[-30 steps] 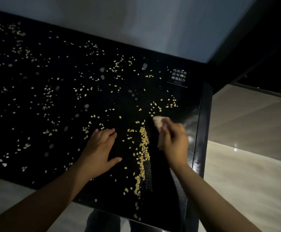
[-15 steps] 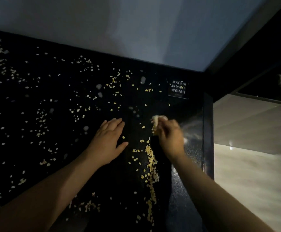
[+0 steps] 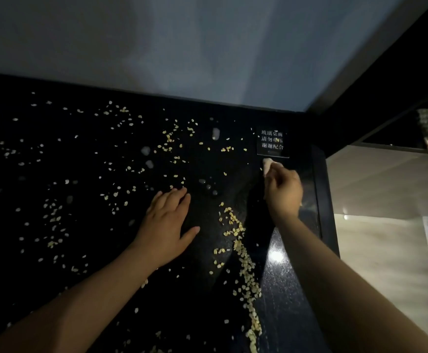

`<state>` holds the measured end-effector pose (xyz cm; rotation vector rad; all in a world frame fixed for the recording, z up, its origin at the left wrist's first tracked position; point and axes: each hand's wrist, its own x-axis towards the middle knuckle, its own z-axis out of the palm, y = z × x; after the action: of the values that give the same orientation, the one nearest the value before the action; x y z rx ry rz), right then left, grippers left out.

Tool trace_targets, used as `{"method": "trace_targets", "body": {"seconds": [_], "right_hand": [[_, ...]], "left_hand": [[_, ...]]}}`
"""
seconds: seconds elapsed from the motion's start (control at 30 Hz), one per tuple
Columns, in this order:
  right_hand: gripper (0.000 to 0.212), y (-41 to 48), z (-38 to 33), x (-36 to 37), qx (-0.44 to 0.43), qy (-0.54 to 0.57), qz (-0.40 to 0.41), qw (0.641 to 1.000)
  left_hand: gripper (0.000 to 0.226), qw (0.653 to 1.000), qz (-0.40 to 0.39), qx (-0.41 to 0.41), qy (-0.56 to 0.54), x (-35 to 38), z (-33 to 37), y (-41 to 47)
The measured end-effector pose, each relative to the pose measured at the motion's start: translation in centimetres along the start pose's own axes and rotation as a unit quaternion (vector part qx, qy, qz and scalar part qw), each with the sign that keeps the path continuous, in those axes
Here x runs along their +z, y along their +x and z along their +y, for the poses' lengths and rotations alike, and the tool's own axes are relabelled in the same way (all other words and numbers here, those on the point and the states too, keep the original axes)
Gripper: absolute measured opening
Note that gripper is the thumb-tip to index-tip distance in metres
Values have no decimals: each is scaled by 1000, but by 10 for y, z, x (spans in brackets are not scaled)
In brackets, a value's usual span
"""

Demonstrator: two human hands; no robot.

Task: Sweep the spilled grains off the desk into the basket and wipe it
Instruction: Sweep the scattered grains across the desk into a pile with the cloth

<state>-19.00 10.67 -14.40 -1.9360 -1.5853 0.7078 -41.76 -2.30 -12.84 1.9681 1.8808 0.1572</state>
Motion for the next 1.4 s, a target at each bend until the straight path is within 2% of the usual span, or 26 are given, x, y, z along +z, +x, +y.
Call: {"method": "trace_targets", "body": {"seconds": [0.17, 0.23, 0.3, 0.4, 0.47, 0.57, 0.73, 0.8, 0.9, 0.93, 0.97, 1.07, 1.17, 1.27, 1.4], "right_hand": [[26, -44, -10, 16, -94, 58, -135, 985], [25, -43, -9, 7, -74, 116, -107, 985], [23, -22, -6, -6, -50, 159, -32, 986], [28, 31, -5, -21, -12, 169, 48, 984], [32, 64, -8, -22, 15, 149, 78, 986], [30, 98, -11, -5, 37, 96, 65, 993], [21, 112, -26, 33, 23, -20, 47, 998], [22, 108, -36, 40, -25, -10, -6, 1000], [25, 90, -50, 40, -75, 70, -181, 978], [25, 86, -51, 37, -96, 91, -202, 971], [24, 85, -49, 33, -109, 104, -182, 972], [22, 103, -37, 10, -74, 156, -20, 985], [23, 132, -16, -17, -12, 104, 78, 991], [26, 146, 3, -15, 26, 40, 55, 997], [30, 143, 4, -6, -11, 31, 23, 999]], "left_hand": [[76, 1000, 15, -9, 2, -2, -1, 11], [74, 1000, 23, -14, -4, -4, 1, 14], [69, 999, 40, -28, -23, -8, 4, 19], [54, 996, 45, -51, -53, -16, 10, 29], [54, 996, 56, -51, -57, -19, 15, 39], [57, 996, 57, -55, -50, -21, 20, 55], [62, 996, 45, -64, -39, -18, 17, 74], [61, 996, 44, -70, -33, -17, 14, 78], [61, 996, 49, -66, -18, -15, 11, 79], [65, 997, 49, -64, -10, -15, 11, 78], [68, 997, 49, -61, -5, -14, 10, 77], [70, 997, 53, -61, -3, -11, 10, 76], [67, 996, 55, -63, 0, -10, 11, 77], [66, 997, 52, -65, -2, -9, 12, 77], [65, 997, 47, -57, 8, -9, 12, 75]]}}
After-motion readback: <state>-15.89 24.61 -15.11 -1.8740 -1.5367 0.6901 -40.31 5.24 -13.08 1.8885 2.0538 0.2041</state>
